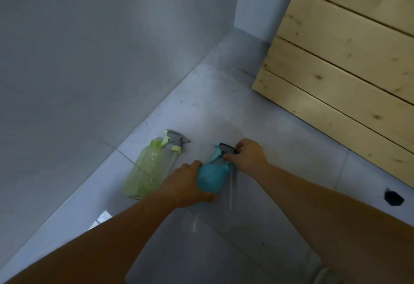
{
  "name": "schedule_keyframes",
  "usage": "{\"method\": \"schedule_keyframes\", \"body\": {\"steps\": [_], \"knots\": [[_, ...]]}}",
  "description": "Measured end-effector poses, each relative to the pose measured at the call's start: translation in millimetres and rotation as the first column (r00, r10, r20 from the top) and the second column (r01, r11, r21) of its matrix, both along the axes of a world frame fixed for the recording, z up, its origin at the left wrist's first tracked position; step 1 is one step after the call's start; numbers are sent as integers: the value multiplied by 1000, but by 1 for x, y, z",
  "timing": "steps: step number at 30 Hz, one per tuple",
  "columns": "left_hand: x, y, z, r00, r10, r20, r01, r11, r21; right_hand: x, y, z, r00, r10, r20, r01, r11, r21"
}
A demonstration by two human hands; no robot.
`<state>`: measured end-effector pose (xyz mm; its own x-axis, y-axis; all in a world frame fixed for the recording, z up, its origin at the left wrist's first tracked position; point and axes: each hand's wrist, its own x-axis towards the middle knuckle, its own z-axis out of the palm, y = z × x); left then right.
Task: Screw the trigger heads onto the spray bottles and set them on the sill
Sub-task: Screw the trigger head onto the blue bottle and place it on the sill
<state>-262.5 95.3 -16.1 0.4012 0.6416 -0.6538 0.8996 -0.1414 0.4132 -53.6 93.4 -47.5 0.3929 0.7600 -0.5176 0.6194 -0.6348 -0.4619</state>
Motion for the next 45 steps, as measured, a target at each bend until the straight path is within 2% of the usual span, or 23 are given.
{"method": "schedule_keyframes", "body": {"steps": [4, 9, 12, 16, 23, 26, 30, 34, 36, 41, 45], "knots": [[-3, -4, 0, 996, 81, 35, -81, 997, -12, -3, 3, 2, 999, 35, -12, -36, 998, -59], [-13, -3, 27, 982, 144, 122, -141, 989, -35, 3, -1, 19, 954, -155, -257, 137, 987, -86], [-18, 1, 68, 959, 165, 231, -157, 986, -56, 13, -5, 62, 882, -223, -415, 211, 975, -75], [-22, 9, 150, 930, 128, 346, -125, 992, -32, 24, -3, 150, 858, -198, -475, 259, 964, 65], [-43, -9, 288, 884, 7, 467, -128, 966, 227, 20, -26, 320, 813, -105, -573, 364, 860, 358], [-56, -29, 326, 842, -6, 539, -172, 945, 278, 14, -48, 378, 806, -49, -590, 388, 797, 464], [-71, -56, 350, 775, 22, 631, -249, 929, 273, 1, -83, 433, 762, -16, -647, 491, 666, 562], [-76, -70, 361, 744, 13, 668, -268, 922, 281, -6, -110, 465, 699, -21, -715, 642, 458, 615], [-78, -74, 364, 737, 2, 676, -269, 918, 291, -8, -118, 474, 662, 10, -749, 684, 400, 610], [-81, -77, 365, 737, -27, 676, -250, 917, 310, -10, -121, 476, 605, 40, -795, 732, 365, 576], [-81, -73, 363, 747, -66, 661, -218, 915, 339, -8, -116, 471, 615, 50, -787, 703, 419, 575]]}}
